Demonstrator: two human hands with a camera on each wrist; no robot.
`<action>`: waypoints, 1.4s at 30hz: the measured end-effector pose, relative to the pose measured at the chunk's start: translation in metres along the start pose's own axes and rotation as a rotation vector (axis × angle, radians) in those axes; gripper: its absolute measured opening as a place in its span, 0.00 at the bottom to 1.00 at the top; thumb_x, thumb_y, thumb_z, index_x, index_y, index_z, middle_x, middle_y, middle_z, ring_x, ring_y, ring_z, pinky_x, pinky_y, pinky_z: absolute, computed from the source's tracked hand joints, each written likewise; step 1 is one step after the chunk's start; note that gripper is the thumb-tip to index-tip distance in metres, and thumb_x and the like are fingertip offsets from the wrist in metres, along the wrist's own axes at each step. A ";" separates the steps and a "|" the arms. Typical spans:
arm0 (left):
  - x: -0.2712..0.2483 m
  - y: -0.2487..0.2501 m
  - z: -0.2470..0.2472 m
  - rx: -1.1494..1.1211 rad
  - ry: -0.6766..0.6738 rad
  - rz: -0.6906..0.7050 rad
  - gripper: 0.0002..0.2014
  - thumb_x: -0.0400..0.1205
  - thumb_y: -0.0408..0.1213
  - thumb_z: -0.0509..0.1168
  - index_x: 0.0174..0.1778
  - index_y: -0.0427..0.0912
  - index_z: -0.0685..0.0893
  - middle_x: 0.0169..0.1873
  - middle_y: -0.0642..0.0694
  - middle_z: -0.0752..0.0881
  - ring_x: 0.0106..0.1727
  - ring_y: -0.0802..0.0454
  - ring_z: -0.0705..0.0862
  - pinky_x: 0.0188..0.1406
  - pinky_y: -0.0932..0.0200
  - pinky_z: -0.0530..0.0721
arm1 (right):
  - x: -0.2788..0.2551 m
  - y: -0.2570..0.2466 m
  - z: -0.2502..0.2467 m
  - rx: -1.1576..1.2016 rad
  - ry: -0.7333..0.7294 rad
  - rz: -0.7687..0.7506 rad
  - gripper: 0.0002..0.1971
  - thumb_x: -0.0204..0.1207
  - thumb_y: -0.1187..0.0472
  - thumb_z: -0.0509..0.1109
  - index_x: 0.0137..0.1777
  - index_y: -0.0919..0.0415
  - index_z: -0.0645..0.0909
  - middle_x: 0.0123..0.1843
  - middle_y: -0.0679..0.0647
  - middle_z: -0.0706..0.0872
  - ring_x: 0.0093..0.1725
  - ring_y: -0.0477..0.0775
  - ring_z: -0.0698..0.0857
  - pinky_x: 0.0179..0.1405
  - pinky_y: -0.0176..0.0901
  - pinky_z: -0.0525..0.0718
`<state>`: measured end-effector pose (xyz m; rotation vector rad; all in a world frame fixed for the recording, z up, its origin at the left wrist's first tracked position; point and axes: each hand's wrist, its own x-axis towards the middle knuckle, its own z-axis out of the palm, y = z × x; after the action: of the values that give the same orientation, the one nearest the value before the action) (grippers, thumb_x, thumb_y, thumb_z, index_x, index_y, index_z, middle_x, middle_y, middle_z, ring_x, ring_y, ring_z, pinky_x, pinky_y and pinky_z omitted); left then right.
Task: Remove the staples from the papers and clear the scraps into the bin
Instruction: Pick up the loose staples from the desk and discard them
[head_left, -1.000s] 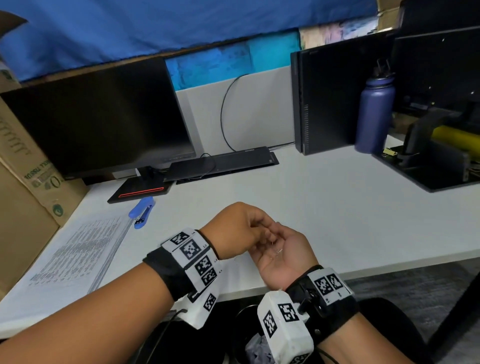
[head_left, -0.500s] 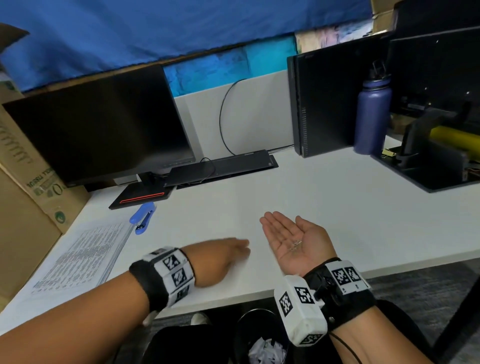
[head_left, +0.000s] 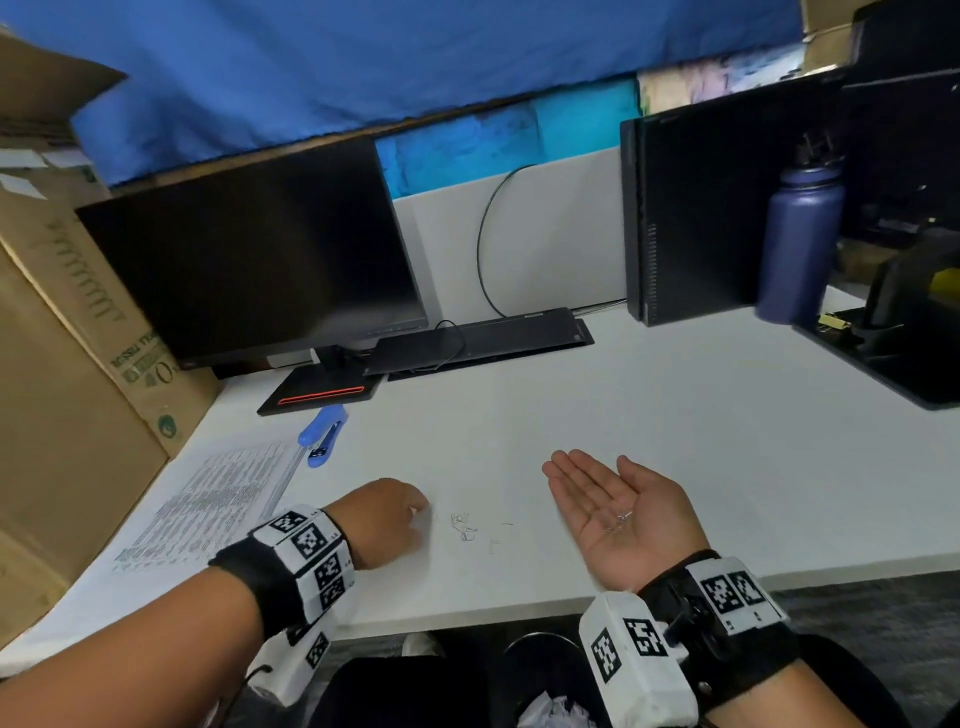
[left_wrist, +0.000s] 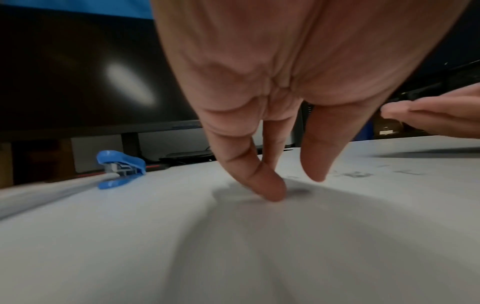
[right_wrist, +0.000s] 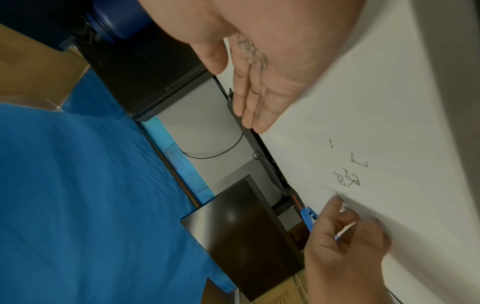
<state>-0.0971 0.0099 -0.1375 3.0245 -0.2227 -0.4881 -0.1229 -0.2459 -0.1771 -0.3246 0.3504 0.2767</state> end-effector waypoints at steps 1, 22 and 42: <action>0.001 0.007 0.003 -0.016 -0.001 0.022 0.10 0.82 0.37 0.63 0.56 0.51 0.85 0.46 0.52 0.83 0.42 0.57 0.79 0.44 0.65 0.78 | 0.000 0.001 -0.001 0.001 0.001 0.002 0.22 0.86 0.56 0.58 0.63 0.77 0.81 0.58 0.72 0.89 0.63 0.71 0.86 0.66 0.58 0.83; 0.011 0.056 0.010 -0.004 0.087 0.266 0.09 0.79 0.34 0.66 0.48 0.50 0.89 0.42 0.59 0.86 0.46 0.60 0.85 0.50 0.68 0.82 | -0.002 0.004 0.000 -0.005 -0.004 0.025 0.23 0.86 0.54 0.59 0.63 0.77 0.81 0.61 0.72 0.88 0.64 0.69 0.86 0.66 0.56 0.83; 0.023 0.061 -0.008 0.093 0.091 0.348 0.11 0.87 0.43 0.61 0.55 0.46 0.89 0.47 0.56 0.87 0.46 0.59 0.81 0.51 0.65 0.77 | -0.002 0.003 -0.001 -0.018 0.014 0.019 0.23 0.86 0.54 0.59 0.62 0.77 0.81 0.60 0.71 0.89 0.63 0.69 0.87 0.63 0.56 0.85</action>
<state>-0.0809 -0.0533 -0.1317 2.9894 -0.7670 -0.3172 -0.1260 -0.2438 -0.1778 -0.3413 0.3653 0.2967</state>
